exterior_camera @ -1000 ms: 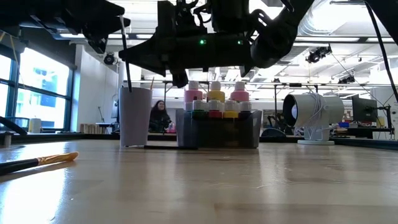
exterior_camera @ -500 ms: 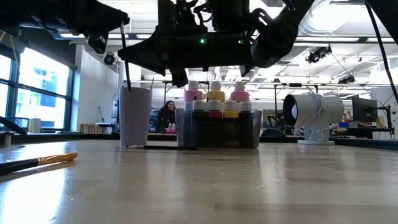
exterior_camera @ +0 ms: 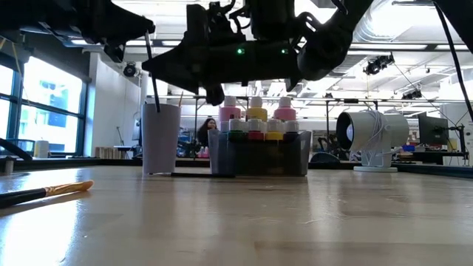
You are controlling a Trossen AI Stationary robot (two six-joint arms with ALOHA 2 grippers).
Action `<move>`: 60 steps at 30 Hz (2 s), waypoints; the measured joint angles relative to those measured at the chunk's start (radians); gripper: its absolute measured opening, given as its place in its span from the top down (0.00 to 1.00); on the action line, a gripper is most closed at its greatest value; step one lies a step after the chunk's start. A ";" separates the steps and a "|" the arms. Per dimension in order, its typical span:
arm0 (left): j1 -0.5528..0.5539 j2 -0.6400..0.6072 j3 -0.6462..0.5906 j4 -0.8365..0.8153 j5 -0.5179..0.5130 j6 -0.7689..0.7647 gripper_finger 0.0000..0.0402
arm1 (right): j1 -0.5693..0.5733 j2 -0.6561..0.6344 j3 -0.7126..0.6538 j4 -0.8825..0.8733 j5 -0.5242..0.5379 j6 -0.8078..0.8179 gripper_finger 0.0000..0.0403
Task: Pick & Place Paint Supplies
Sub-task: Put the silver paint brush into the purple cup
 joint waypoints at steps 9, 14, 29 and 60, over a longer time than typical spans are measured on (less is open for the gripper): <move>0.001 -0.156 -0.001 -0.119 -0.122 0.083 0.98 | 0.003 -0.086 -0.002 -0.285 -0.017 0.001 0.68; 0.001 -0.278 -0.001 -0.201 -0.174 0.133 0.98 | 0.009 -0.155 -0.001 -0.443 -0.027 0.001 0.70; 0.001 -0.328 0.000 -0.200 -0.379 0.217 0.98 | 0.024 -0.173 -0.001 -0.484 -0.083 0.001 0.74; 0.370 0.030 0.000 -0.086 -0.098 0.091 0.98 | 0.025 -0.173 -0.001 -0.434 -0.083 0.001 0.75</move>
